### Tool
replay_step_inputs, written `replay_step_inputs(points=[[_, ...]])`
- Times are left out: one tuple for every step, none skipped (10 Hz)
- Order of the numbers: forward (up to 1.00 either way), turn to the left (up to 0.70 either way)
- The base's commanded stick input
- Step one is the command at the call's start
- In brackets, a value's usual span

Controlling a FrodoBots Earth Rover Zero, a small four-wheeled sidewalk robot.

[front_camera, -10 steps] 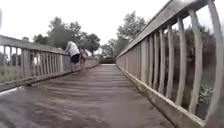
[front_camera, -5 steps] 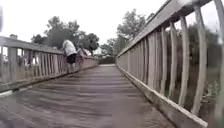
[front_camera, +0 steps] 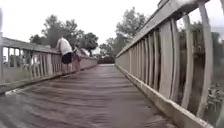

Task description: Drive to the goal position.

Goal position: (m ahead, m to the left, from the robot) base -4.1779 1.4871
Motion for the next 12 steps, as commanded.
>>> replay_step_inputs(points=[[0.00,0.70],[0.00,0.70],[0.00,0.70],[0.00,0.70],[0.00,0.70],[0.00,0.70],[0.00,0.70],[0.00,0.70],[0.00,0.70],[0.00,0.70],[0.00,0.70],[0.00,0.70]])
